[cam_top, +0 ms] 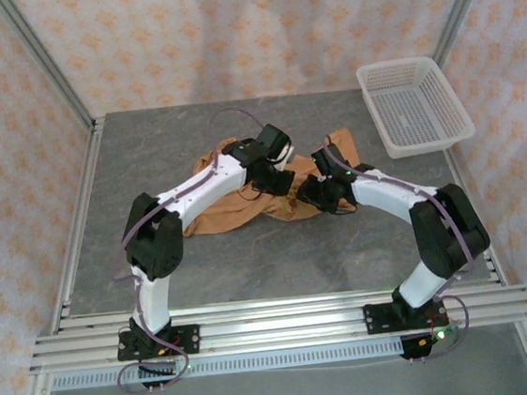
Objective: Fold the inside-out t-shirt
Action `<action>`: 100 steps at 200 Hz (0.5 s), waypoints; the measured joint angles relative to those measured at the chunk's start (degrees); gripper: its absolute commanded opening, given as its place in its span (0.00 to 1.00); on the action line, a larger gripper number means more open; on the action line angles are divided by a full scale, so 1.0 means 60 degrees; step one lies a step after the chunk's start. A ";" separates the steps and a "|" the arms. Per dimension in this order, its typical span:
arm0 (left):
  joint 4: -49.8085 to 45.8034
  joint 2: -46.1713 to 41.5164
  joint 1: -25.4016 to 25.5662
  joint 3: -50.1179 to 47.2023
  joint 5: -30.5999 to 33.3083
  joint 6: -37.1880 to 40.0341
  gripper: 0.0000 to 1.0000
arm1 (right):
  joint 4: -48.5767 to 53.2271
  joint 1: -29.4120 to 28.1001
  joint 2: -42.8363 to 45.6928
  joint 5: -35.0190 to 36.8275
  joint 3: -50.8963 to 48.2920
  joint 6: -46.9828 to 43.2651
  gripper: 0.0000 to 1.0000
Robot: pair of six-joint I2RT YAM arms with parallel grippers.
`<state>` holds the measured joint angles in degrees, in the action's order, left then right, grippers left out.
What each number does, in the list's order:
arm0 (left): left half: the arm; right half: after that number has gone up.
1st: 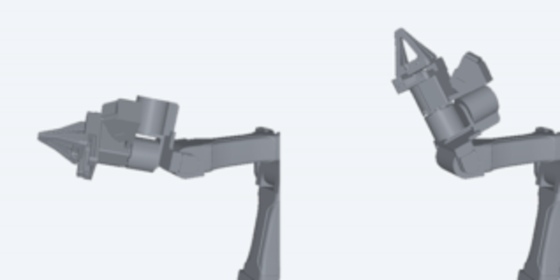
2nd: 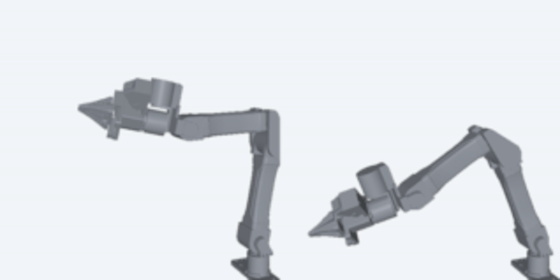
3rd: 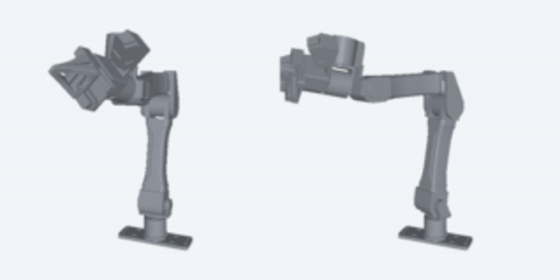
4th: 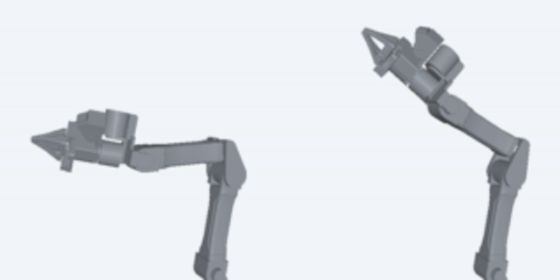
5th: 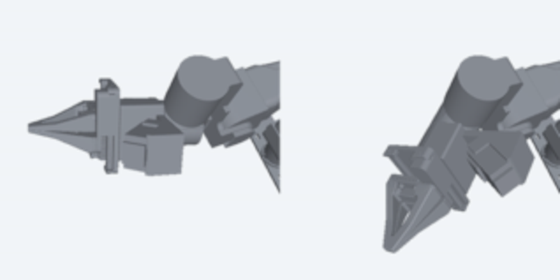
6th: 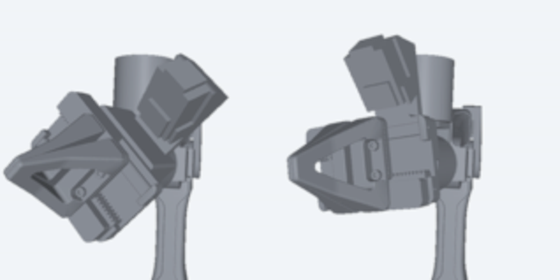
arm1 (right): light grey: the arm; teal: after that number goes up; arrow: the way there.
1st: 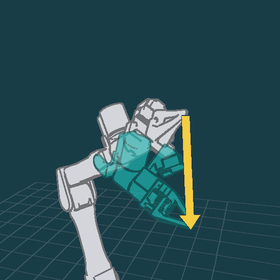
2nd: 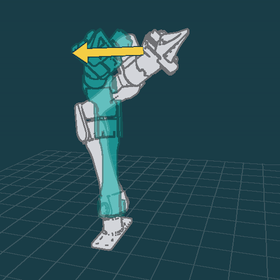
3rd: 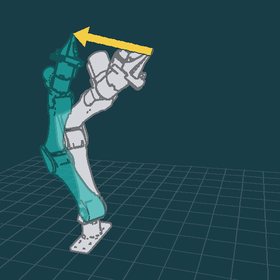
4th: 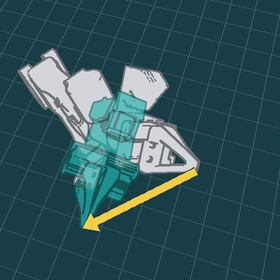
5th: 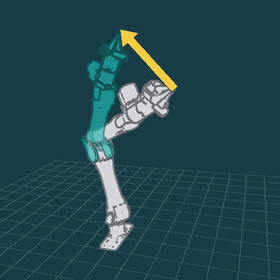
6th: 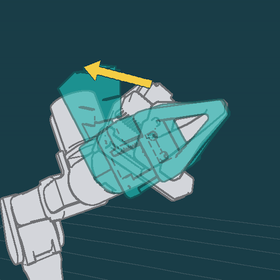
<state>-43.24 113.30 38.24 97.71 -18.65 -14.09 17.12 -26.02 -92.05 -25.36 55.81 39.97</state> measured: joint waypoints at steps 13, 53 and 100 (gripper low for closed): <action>0.0004 -0.0138 0.0000 0.0033 -0.0036 -0.0066 0.00 | -0.0211 -0.0084 -0.0080 0.0004 0.0178 0.0197 0.38; 0.0000 -0.0157 -0.0109 0.0040 -0.0149 -0.0175 0.00 | -0.0714 -0.0157 -0.0670 0.0182 0.0576 0.0535 0.27; 0.0000 -0.0295 -0.0612 0.0036 -0.0827 -0.0386 0.00 | -0.0550 -0.0087 -0.1377 0.0954 0.0521 0.0368 0.00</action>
<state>-43.24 111.53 34.57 97.93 -23.62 -16.40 13.82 -26.55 -100.31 -19.64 58.94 42.17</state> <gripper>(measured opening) 0.058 0.044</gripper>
